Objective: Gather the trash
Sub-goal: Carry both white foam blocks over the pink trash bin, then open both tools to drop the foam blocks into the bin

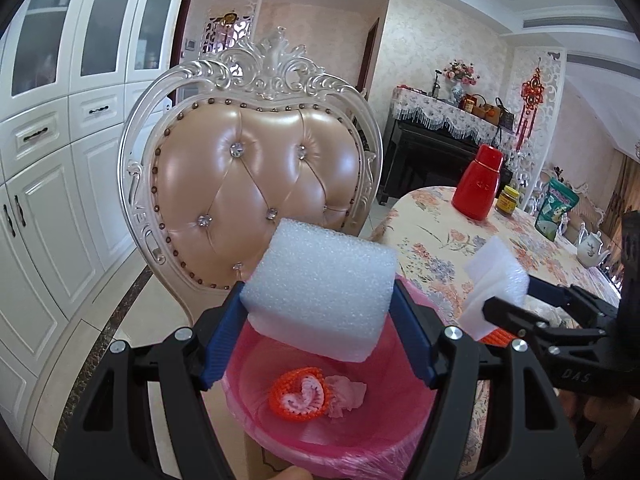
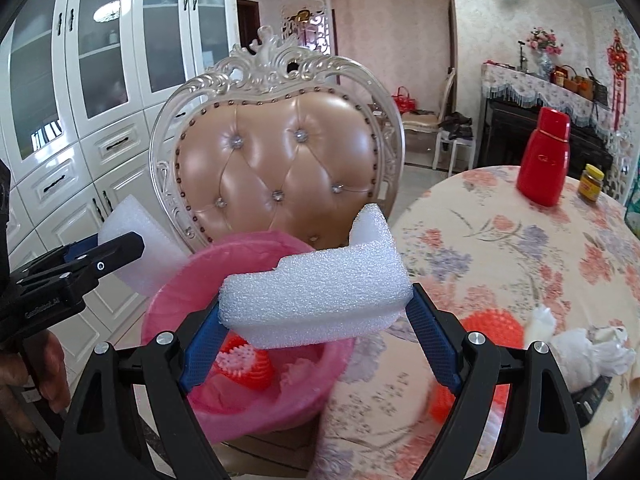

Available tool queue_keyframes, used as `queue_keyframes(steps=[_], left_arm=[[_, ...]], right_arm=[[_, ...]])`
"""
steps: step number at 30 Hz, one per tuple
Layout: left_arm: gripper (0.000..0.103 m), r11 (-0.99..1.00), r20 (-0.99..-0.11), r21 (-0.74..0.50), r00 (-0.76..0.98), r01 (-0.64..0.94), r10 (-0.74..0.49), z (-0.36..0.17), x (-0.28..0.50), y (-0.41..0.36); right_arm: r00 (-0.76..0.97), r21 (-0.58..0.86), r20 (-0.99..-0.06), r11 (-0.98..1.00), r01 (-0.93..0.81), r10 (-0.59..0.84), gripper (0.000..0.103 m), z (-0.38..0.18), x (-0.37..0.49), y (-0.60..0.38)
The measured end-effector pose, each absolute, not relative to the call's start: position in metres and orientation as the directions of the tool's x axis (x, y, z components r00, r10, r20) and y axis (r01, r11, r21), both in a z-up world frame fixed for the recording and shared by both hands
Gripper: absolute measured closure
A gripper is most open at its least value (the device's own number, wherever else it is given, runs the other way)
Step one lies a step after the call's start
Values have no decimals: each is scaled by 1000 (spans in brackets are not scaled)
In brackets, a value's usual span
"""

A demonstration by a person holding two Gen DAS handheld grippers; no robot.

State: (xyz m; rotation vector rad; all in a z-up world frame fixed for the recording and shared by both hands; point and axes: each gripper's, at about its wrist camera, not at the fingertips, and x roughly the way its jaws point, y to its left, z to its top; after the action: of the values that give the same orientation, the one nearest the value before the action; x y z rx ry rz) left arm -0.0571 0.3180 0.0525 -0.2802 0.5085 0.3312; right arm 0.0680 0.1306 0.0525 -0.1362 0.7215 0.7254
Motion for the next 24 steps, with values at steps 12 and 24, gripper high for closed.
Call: queue_keyframes(steps=[12,24], left_arm=[[33,901,-508,-210,830,-380,232,57,-51,333],[18,897,-532,-228,820,-378,211,48,-35,342]], right_arm=[[490,105,-665,720,-685,563,22,44,74,166],[474,97,-682,711,-697,557,18,38,75,173]])
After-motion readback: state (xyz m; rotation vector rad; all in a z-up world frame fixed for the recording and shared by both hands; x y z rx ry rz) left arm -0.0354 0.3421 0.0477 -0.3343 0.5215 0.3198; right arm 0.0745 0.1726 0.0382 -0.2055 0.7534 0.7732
